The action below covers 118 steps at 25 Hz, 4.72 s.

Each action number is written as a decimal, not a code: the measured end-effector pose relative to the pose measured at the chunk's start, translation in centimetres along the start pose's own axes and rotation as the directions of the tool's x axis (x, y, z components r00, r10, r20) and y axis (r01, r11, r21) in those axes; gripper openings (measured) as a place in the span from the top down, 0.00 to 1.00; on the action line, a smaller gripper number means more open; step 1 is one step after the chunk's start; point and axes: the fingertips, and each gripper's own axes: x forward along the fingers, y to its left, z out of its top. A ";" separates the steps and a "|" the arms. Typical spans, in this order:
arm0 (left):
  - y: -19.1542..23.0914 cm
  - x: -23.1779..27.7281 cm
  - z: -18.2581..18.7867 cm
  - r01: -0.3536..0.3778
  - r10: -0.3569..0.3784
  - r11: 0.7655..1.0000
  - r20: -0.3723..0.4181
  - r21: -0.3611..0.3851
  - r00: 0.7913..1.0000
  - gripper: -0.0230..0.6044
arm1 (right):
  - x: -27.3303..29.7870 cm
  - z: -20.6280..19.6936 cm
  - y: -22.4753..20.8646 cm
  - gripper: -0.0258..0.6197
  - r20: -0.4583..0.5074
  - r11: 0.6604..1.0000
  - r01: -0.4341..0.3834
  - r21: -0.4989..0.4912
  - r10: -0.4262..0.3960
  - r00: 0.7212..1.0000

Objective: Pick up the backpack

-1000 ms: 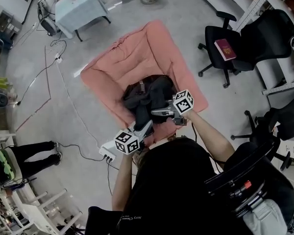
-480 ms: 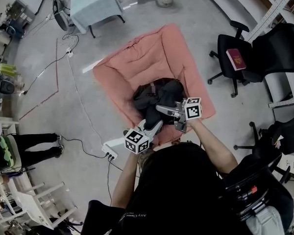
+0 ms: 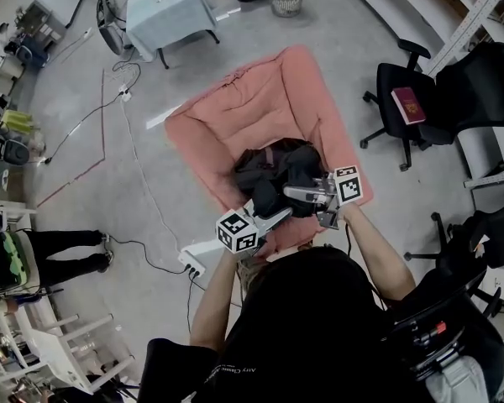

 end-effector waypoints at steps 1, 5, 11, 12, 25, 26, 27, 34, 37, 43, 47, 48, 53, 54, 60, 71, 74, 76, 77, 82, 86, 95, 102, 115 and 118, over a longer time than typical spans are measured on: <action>0.0 0.4 -0.1 0.006 -0.006 1.000 -0.004 -0.003 1.000 0.69 | 0.0 0.2 0.0 0.91 0.008 1.000 0.000 0.001 0.000 1.000; -0.2 0.3 0.3 0.039 -0.038 0.999 0.023 -0.010 0.999 0.65 | -0.3 0.0 0.4 0.91 -0.008 0.998 -0.040 0.051 0.040 0.999; -1.4 1.7 0.8 0.122 -0.118 0.985 0.040 -0.125 0.992 0.75 | -1.3 -0.2 0.1 0.91 -0.036 0.997 -0.032 0.064 0.034 0.999; -1.4 1.9 0.6 0.111 -0.108 0.982 0.028 -0.150 0.994 0.79 | -1.4 -0.2 -0.5 0.90 -0.032 0.999 0.000 0.050 0.001 0.999; 0.3 0.4 2.0 0.096 -0.038 0.937 0.174 -0.335 0.984 0.94 | -1.8 -0.8 -1.3 0.81 0.136 0.997 0.062 -0.040 -0.056 0.989; 0.4 0.4 2.0 0.092 -0.032 0.937 0.182 -0.336 0.983 0.94 | -1.7 -1.0 -1.3 0.82 0.142 0.997 0.061 -0.051 -0.053 0.988; 0.3 0.5 1.9 0.089 -0.028 0.939 0.183 -0.332 0.983 0.94 | -1.9 -1.2 -1.2 0.82 0.149 0.997 0.060 -0.058 -0.051 0.987; 0.3 0.3 2.8 0.031 0.033 0.953 0.206 -0.300 0.978 0.93 | -1.9 -0.4 -0.7 0.88 0.185 0.978 0.155 -0.142 -0.128 0.975; 1.2 -0.9 3.9 -0.017 0.090 0.958 0.245 -0.286 0.965 0.92 | -0.6 0.5 -0.5 0.88 0.192 0.952 0.215 -0.216 -0.175 0.966; 4.0 -3.3 6.4 -0.153 0.239 0.941 0.272 -0.301 0.932 0.94 | -0.3 5.1 0.3 0.91 0.266 0.881 0.343 -0.326 -0.263 0.927; 4.9 -3.4 7.9 -0.220 0.296 0.923 0.218 -0.316 0.930 0.94 | 1.6 5.6 0.0 0.91 0.219 0.806 0.407 -0.429 -0.345 0.913; 5.2 -3.6 8.5 -0.232 0.308 0.921 0.220 -0.312 0.926 0.94 | 2.1 6.2 0.2 0.91 0.226 0.792 0.421 -0.442 -0.356 0.907; 4.6 -3.9 11.5 -0.320 0.355 0.931 0.229 -0.178 0.906 0.94 | 3.0 8.4 2.3 0.92 0.243 0.665 0.471 -0.580 -0.411 0.879; 4.1 -3.4 12.2 -0.343 0.364 0.931 0.234 -0.129 0.901 0.94 | 2.6 9.0 3.1 0.92 0.258 0.621 0.486 -0.614 -0.424 0.868; 1.2 -4.1 19.6 -0.515 0.461 0.846 0.295 0.136 0.837 0.94 | 2.9 13.5 10.0 0.92 0.408 0.366 0.555 -0.747 -0.407 0.817; -7.6 -7.8 32.4 -0.755 0.521 0.583 0.574 0.302 0.632 0.94 | 3.8 20.4 24.1 0.92 0.734 -0.002 0.752 -0.659 -0.220 0.643; -7.7 -9.7 33.2 -0.799 0.555 0.531 0.597 0.281 0.579 0.94 | 5.7 20.5 25.5 0.92 0.759 -0.101 0.756 -0.647 -0.173 0.627; -7.6 -10.2 33.4 -0.813 0.573 0.519 0.598 0.265 0.561 0.94 | 6.3 20.5 25.5 0.92 0.762 -0.132 0.752 -0.645 -0.174 0.623; -7.5 -10.3 33.3 -0.816 0.583 0.520 0.594 0.253 0.555 0.94 | 6.3 20.4 25.4 0.92 0.761 -0.132 0.751 -0.647 -0.180 0.624; -7.2 -10.4 32.4 -0.822 0.624 0.519 0.554 0.232 0.551 0.94 | 6.1 19.6 24.2 0.92 0.733 -0.097 0.735 -0.672 -0.234 0.639; -7.7 -11.0 30.6 -0.839 0.670 0.504 0.519 0.207 0.531 0.94 | 6.2 17.9 23.5 0.92 0.709 -0.084 0.722 -0.687 -0.295 0.640; -9.3 -12.1 28.3 -0.834 0.676 0.523 0.510 0.177 0.532 0.94 | 6.4 14.8 22.7 0.92 0.672 -0.117 0.700 -0.705 -0.427 0.606; -9.9 -13.5 28.2 -0.818 0.638 0.566 0.574 0.102 0.513 0.94 | 7.6 13.8 23.7 0.92 0.679 -0.175 0.689 -0.703 -0.454 0.577; -8.8 -14.0 30.7 -0.891 0.681 0.436 0.600 0.126 0.419 0.94 | 8.6 16.1 23.1 0.92 0.627 -0.093 0.656 -0.749 -0.416 0.658; -8.4 -13.7 30.9 -0.910 0.697 0.396 0.604 0.125 0.387 0.94 | 8.6 16.7 22.6 0.92 0.606 -0.057 0.643 -0.764 -0.408 0.683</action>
